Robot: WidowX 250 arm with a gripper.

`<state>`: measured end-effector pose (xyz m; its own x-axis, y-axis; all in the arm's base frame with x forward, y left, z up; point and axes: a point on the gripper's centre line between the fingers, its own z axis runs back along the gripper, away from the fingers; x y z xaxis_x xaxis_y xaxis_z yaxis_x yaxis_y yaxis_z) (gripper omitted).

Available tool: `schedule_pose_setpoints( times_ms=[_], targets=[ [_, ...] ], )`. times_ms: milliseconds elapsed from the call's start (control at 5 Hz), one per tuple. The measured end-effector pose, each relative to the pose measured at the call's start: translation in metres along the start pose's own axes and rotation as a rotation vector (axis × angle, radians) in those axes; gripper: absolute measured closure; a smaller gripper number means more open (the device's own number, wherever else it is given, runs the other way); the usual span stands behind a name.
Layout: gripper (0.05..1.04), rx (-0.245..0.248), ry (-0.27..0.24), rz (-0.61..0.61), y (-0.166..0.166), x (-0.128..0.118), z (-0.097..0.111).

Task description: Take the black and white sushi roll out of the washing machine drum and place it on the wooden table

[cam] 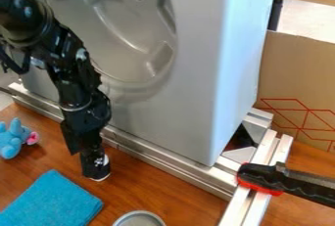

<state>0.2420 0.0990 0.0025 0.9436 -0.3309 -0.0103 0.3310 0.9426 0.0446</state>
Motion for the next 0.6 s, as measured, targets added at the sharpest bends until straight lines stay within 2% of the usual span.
schedule_pose_setpoints(
  times_ms=[200,400,600],
  targets=[
    [0.08,0.055,-0.023,0.019,0.013,-0.027,0.045],
    [0.08,0.115,-0.051,0.023,0.02,-0.072,0.079],
    [0.081,0.171,-0.019,0.075,0.03,-0.099,0.087]
  ],
)
